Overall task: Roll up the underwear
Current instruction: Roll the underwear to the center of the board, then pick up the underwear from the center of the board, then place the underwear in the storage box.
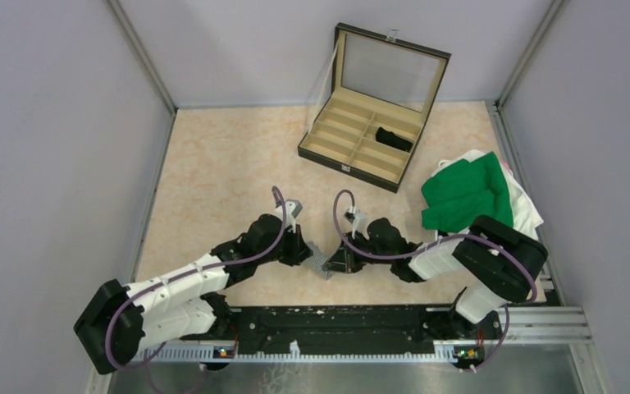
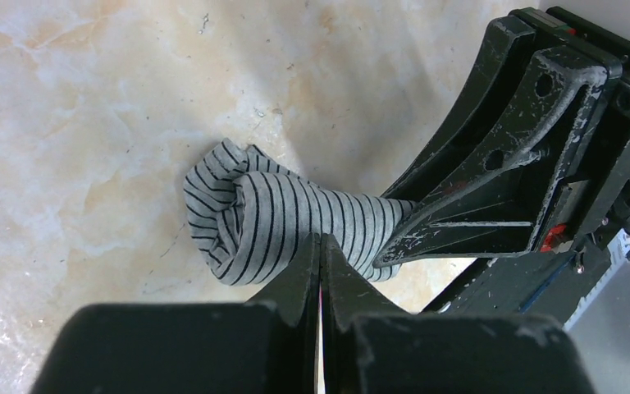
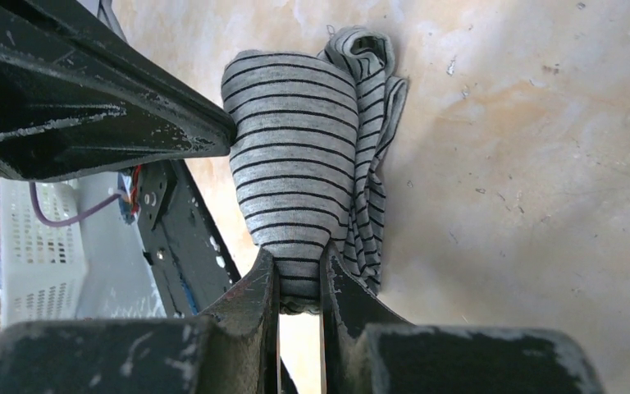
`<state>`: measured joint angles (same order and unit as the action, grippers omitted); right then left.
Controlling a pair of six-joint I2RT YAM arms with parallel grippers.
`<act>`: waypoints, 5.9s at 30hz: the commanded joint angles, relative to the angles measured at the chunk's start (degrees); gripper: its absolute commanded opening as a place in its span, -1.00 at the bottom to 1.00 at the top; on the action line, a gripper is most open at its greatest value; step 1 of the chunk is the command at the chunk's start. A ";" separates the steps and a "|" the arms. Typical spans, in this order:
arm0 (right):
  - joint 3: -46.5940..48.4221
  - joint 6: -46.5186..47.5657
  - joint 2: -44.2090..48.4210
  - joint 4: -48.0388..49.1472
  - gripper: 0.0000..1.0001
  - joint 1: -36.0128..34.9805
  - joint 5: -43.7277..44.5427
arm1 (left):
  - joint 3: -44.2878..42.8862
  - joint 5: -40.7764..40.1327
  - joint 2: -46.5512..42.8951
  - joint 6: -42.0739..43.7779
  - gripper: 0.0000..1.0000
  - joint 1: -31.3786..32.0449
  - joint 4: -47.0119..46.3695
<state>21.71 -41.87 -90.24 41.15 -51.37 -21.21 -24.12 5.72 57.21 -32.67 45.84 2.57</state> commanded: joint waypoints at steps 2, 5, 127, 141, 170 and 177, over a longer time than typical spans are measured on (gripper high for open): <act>-2.22 -2.53 -1.61 -3.34 -1.00 1.09 1.77 | -1.22 1.72 2.48 1.33 -0.99 -0.05 -5.01; -2.35 -2.65 -1.13 -3.40 -1.00 1.23 1.87 | -0.46 1.88 4.16 1.46 -1.00 -0.05 -6.08; 39.98 38.86 10.73 -53.48 -1.00 17.31 17.89 | -3.78 -16.87 -11.66 -9.48 -0.56 0.30 13.95; 65.98 76.08 -10.21 -61.65 -1.00 32.29 15.72 | -3.81 -16.58 -9.53 -9.83 0.09 0.29 14.08; 73.73 84.69 -30.01 -61.63 -1.00 34.31 13.28 | -3.30 -19.25 -6.35 -9.72 0.45 0.12 14.49; 74.54 85.28 -32.82 -64.34 -1.00 34.32 13.34 | -3.39 -19.06 -5.91 -9.31 0.45 0.16 14.29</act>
<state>94.39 42.50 -118.87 -22.17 -16.75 -7.18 -27.81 -12.93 50.81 -42.33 46.02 18.17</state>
